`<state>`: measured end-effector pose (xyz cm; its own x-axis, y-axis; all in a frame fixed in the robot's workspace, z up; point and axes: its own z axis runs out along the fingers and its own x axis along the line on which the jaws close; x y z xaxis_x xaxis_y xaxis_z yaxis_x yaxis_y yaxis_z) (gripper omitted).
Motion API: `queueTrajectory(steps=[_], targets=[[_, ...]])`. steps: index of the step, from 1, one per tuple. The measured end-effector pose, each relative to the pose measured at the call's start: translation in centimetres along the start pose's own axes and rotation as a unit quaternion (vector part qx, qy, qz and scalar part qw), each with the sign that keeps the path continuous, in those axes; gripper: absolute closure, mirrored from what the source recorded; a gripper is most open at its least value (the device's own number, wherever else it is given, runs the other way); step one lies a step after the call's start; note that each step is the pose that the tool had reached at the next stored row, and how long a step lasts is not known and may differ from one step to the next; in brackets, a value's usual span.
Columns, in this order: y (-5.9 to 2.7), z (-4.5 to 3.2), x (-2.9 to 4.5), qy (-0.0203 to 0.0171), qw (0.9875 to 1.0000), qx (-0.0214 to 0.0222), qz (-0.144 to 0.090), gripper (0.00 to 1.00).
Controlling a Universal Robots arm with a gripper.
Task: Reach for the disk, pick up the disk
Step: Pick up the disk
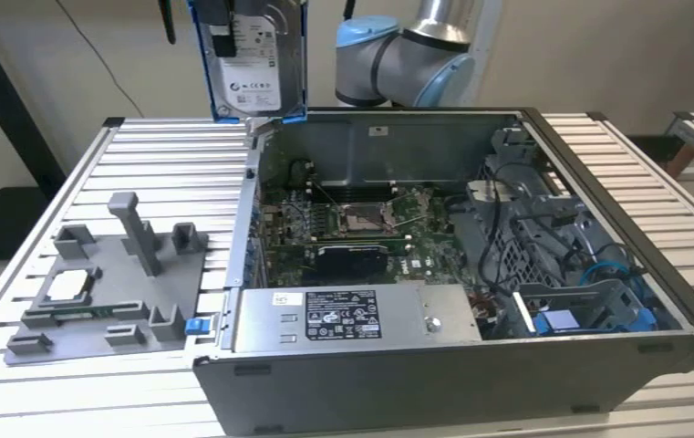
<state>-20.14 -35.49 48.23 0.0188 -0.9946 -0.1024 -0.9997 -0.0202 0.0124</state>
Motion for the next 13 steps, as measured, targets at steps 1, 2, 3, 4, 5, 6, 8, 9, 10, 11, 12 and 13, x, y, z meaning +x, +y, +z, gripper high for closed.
queueTrajectory(steps=[1,2,3,4,5,6,8,9,10,11,12,13], targets=[[-0.34,0.0,0.01,0.0,1.0,0.0,0.0,1.0],[-0.67,0.01,0.02,-0.0001,1.0,0.0001,0.0,1.0],[-1.0,0.0,0.02,0.0,1.0,-0.0001,0.0,1.0],[-1.4,0.01,0.03,0.0,1.0,0.0001,0.0,1.0],[-1.84,0.01,0.04,0.0,1.0,0.0,0.0,1.0],[-2.25,0.01,0.05,0.0,1.0,0.0,0.0,1.0],[-3.04,0.02,0.07,-0.0001,1.0,0.0001,0.0,1.0],[-3.45,0.01,0.07,0.0,1.0,0.0,0.0,1.0],[-3.86,0.01,0.08,0.0,1.0,0.0,0.0,1.0],[-4.29,0.02,0.1,0.0,1.0,0.0,0.0,1.0],[-4.71,0.02,0.11,-0.0001,1.0,0.0,0.0,1.0],[-5.07,0.01,0.11,0.0,1.0,-0.0001,0.0,1.0]])
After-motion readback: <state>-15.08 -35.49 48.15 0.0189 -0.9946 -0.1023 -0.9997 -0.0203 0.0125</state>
